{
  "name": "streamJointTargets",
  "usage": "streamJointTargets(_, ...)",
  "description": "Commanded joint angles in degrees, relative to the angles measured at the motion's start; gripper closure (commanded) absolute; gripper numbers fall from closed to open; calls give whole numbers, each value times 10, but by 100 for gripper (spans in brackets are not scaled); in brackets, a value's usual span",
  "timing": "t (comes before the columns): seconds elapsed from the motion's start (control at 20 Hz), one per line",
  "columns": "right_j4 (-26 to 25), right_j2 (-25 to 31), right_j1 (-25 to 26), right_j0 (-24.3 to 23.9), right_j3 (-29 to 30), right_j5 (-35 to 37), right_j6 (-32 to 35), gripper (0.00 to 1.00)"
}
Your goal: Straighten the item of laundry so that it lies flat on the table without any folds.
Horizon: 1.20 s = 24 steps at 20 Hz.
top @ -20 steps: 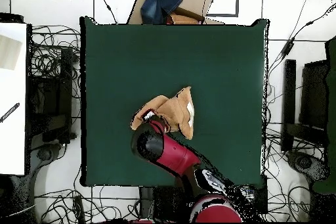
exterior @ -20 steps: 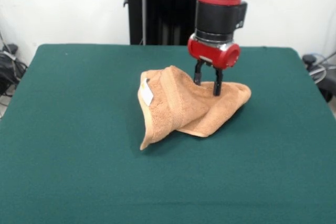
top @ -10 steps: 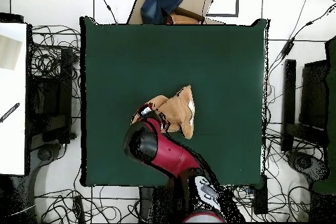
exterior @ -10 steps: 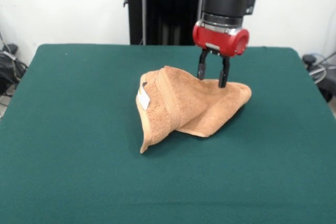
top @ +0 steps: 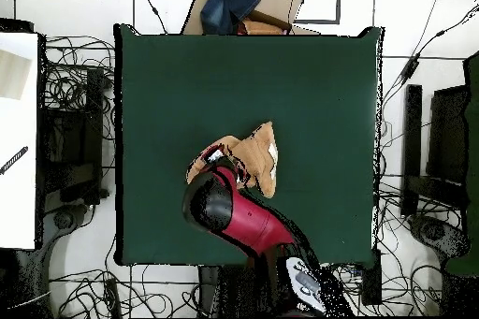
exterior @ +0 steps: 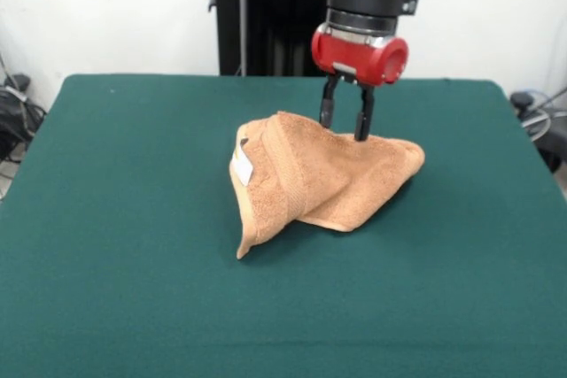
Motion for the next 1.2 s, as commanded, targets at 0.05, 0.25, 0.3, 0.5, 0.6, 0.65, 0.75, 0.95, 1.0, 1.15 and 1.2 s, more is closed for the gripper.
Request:
streamJointTargets(0.05, 36, -19, -7, 15, -2, 77, 108, 0)
streamJointTargets(0.25, 33, -16, 0, 11, -3, 68, 114, 0)
streamJointTargets(0.3, 32, -13, 5, 8, -4, 62, 115, 0)
streamJointTargets(0.5, 31, -3, 25, 6, -11, 44, 120, 0)
streamJointTargets(0.6, 33, -2, 35, 10, -14, 35, 124, 0)
streamJointTargets(0.65, 28, 5, 44, 4, -18, 26, 125, 0)
streamJointTargets(0.75, 18, 18, 63, -8, -25, 6, 126, 0)
streamJointTargets(0.95, 2, 38, 110, -27, -48, -23, 126, 0)
streamJointTargets(1.0, 3, 38, 117, -25, -51, -28, 127, 0)
streamJointTargets(1.15, 15, 32, 130, -7, -55, -38, 135, 0)
streamJointTargets(1.2, 20, 29, 135, 1, -56, -40, 137, 0)
